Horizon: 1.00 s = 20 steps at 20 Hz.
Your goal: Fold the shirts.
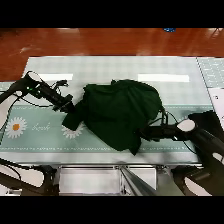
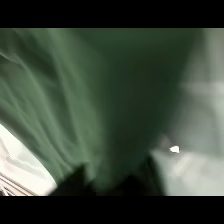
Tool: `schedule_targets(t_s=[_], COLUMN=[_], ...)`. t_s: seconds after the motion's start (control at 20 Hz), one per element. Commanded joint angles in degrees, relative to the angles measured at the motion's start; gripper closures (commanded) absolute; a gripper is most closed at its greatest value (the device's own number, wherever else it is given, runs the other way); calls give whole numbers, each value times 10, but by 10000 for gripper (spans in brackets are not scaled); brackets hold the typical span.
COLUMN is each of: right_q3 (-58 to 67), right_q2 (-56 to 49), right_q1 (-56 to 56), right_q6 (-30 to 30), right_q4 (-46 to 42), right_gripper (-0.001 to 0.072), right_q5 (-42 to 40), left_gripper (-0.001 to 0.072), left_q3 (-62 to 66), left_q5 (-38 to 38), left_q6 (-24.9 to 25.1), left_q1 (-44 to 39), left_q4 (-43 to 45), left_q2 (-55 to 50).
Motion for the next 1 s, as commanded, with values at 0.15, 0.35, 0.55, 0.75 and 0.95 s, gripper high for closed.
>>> schedule_targets(t_s=[0.15, 0.35, 0.55, 0.75, 0.95], right_q3=[223, 525, 795, 894, 898], right_q2=[-53, -53, -52, 3, 92], right_q1=[-22, -111, -131, -116, -116], right_q6=[-60, -8, 12, 16, 19], right_q4=[-58, -202, -249, -250, -260], right_gripper=[689, 689, 689, 689, 689], right_q5=[97, 251, 395, 417, 426], left_gripper=[687, 687, 687, 687, 687], left_q3=[65, 201, 348, 449, 491], left_q5=[3, 106, 138, 135, 137], left_q6=[12, 11, 37, 37, 37], left_q1=[27, 93, 133, 155, 204], left_q4=[-70, -258, -296, -295, -294], left_q2=[51, 159, 261, 356, 457])
